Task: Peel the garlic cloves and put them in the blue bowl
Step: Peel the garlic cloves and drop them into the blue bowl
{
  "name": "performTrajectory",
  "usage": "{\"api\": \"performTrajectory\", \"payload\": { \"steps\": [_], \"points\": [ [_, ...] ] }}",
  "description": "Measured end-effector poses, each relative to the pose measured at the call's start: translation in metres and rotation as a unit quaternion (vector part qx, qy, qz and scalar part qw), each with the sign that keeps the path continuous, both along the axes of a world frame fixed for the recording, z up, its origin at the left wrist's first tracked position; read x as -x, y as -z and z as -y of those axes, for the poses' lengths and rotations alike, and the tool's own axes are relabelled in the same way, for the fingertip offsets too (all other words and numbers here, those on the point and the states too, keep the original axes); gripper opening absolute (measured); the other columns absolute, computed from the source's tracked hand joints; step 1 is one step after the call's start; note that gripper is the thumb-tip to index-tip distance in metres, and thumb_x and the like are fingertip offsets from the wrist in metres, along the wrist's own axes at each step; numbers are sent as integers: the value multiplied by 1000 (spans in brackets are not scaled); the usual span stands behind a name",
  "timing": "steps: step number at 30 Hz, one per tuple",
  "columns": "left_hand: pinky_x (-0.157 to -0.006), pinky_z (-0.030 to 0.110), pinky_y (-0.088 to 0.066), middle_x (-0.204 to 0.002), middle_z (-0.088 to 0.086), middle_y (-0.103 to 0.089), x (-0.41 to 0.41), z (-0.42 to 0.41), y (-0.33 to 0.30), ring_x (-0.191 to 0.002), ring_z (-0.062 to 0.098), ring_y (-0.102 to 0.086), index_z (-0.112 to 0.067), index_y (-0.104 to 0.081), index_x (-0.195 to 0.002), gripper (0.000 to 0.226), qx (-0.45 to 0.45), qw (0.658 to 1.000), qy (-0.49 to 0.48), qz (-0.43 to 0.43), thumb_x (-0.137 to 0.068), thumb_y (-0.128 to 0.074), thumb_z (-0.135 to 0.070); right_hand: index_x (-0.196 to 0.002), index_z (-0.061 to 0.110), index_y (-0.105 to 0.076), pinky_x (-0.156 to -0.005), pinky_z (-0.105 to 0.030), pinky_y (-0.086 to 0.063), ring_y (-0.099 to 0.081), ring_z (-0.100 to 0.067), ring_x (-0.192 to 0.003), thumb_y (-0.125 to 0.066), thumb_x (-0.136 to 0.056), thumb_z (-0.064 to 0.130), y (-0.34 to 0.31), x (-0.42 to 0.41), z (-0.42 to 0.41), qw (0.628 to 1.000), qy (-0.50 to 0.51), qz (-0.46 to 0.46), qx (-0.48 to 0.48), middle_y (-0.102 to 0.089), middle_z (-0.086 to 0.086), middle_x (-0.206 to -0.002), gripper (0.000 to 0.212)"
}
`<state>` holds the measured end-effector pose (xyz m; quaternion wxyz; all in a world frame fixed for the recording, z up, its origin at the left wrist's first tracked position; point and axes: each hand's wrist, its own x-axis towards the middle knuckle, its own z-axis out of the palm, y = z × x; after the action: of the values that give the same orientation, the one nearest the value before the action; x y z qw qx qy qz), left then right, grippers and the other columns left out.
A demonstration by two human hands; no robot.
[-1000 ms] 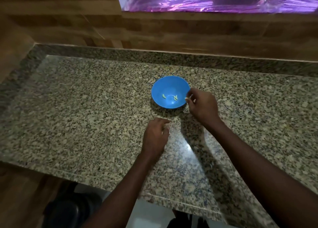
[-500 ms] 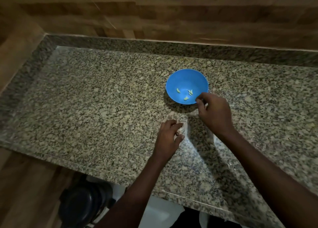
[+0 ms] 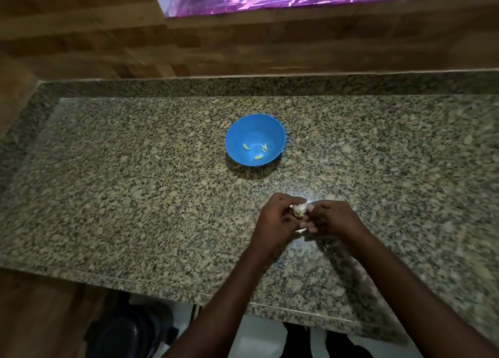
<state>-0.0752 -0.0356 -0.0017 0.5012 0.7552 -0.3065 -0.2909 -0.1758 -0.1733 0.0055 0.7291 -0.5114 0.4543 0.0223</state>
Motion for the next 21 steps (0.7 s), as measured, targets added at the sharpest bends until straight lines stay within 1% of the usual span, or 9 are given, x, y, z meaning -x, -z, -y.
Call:
{"api": "performTrajectory", "payload": {
  "steps": [1,2,4,6,8,9,13,17,21],
  "points": [
    [-72,14,-53,-112,5,-60,1,3,-2,-93,1,-63,-16,-74,-115,44,5,1000,13,-11,-76,-76,5,-91,-6,-70,-66,-54,-61,-62,-30,-59,-64,-95,8,-1,4,4,1000,4,4,-9,-68,-28,-76,16],
    [-75,15,-54,-114,7,-61,2,5,-3,-96,1,-64,-16,-74,-117,45,11,1000,23,-13,-79,-74,7,-92,-5,-70,-65,-52,-62,-61,-30,-60,-63,-95,5,-2,8,8,1000,6,8,-10,-67,-27,-75,12],
    [-81,17,-54,-112,7,-66,4,10,-3,-98,5,-67,-13,-74,-120,42,18,999,33,-3,-83,-73,5,-95,-4,-70,-51,-36,-58,-58,-27,-57,-62,-95,0,-6,14,13,1000,10,6,5,-65,-26,-74,9],
    [-83,24,-57,-107,2,-71,9,15,-3,-94,8,-69,-15,-76,-117,37,13,1000,19,1,-83,-74,-1,-94,-4,-70,-44,-28,-53,-57,-25,-53,-60,-94,-3,-9,20,17,1000,25,-1,18,-65,-23,-70,10],
    [-82,33,-60,-103,-1,-73,14,20,-4,-91,11,-70,-17,-77,-113,36,8,1000,-2,1,-80,-77,-2,-97,-8,-69,-46,-28,-55,-62,-25,-54,-59,-95,-3,-8,24,20,999,43,-1,19,-67,-22,-71,12],
    [-81,35,-60,-102,-1,-73,17,22,-5,-89,12,-70,-17,-76,-113,37,6,1000,-9,-7,-79,-78,-2,-98,-9,-69,-49,-29,-58,-65,-27,-58,-60,-94,-2,-9,26,22,999,47,3,19,-68,-24,-75,12],
    [-75,36,-60,-99,-1,-70,23,28,-9,-81,14,-68,-17,-71,-109,35,-5,999,-15,-30,-76,-78,-7,-99,-10,-69,-61,-32,-63,-71,-31,-67,-66,-93,3,-15,35,26,999,6,38,33,-72,-32,-88,15],
    [-70,34,-60,-104,0,-69,27,32,-10,-78,15,-68,-13,-74,-103,28,15,1000,-7,-15,-78,-79,-1,-102,-10,-71,-62,-30,-62,-70,-35,-73,-67,-90,-4,-19,39,29,997,-10,42,71,-73,-30,-89,13],
    [-69,38,-60,-88,-1,-75,30,34,-12,-72,12,-66,-13,-77,-103,30,2,999,5,-40,-77,-78,2,-101,-10,-71,-61,-28,-60,-73,-30,-70,-67,-88,-8,-21,42,34,996,-48,49,56,-73,-28,-85,14]
  ]
}}
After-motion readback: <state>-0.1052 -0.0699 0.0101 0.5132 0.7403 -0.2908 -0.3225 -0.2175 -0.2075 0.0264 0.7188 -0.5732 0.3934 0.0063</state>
